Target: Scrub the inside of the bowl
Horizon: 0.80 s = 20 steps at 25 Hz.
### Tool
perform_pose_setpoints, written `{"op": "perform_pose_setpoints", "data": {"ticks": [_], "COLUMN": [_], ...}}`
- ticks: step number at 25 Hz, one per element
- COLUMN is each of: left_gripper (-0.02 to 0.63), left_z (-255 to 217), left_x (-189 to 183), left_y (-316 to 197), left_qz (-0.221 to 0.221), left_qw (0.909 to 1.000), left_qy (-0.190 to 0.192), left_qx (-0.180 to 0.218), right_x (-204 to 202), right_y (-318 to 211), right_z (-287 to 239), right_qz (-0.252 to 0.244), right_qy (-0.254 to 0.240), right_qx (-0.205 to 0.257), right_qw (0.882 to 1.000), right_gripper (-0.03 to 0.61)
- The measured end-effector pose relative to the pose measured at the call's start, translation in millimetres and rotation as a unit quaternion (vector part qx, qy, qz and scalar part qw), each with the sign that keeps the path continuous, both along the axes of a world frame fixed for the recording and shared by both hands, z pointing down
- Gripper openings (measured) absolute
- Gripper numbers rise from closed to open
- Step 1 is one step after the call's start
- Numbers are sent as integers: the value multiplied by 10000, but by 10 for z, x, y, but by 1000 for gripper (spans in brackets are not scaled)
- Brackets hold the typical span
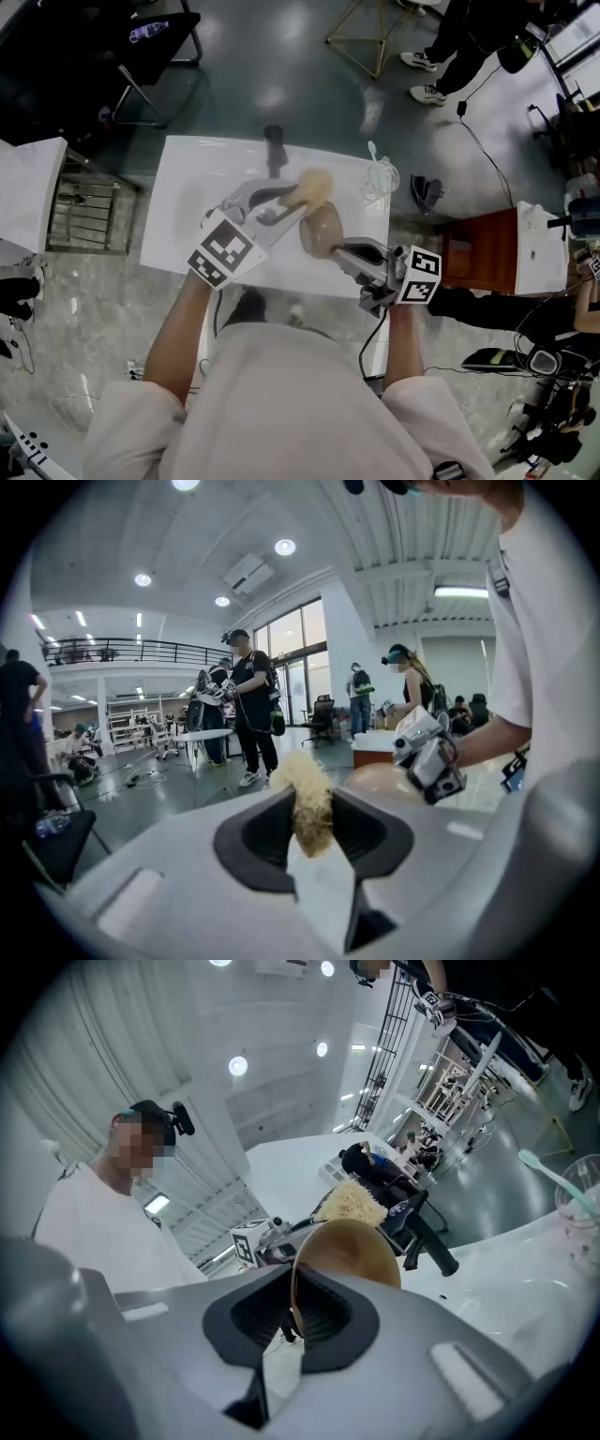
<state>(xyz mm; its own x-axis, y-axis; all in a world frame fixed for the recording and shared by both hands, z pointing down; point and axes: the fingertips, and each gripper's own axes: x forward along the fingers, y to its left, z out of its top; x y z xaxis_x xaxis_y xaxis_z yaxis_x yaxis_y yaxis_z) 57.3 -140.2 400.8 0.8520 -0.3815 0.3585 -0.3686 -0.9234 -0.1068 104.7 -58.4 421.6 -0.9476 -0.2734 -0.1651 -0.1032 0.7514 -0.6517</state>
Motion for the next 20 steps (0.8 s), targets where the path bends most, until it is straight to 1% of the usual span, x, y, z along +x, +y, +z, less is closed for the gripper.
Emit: {"op": "perform_pose_setpoints", "data": {"ticks": [3,4,8,12,16,18,20], "left_gripper": [106,106,106,106,106,106,106], "left_z": [168,226,390,471,562,617,648], "left_x": [-90,-108,-168,-223,-243,-243,-232], "left_y": [26,67,211,294,388,445,504], "left_qz": [-79,-77,-190,-239,-202,-176,-148], "left_qw": [9993,9991,9987,9976,9967,9961,9956], "left_qy": [-353,-406,-274,-183,-216,-238,-219], "left_qx": [30,-16,-383,-623,-762,-836,-904], "right_x": [39,62,100,111,137,132,119], "right_y": [18,4,-90,-180,-325,-411,-499], "right_z": [-93,-132,-216,-269,-284,-272,-239], "right_qz": [1,48,205,359,713,916,1097], "right_qy": [-214,-299,-422,-524,-671,-648,-519], "right_qx": [65,84,151,145,28,-32,-76], "right_qw": [9997,9995,9988,9979,9952,9937,9926], "right_gripper": [18,18,18,19,20,18,18]}}
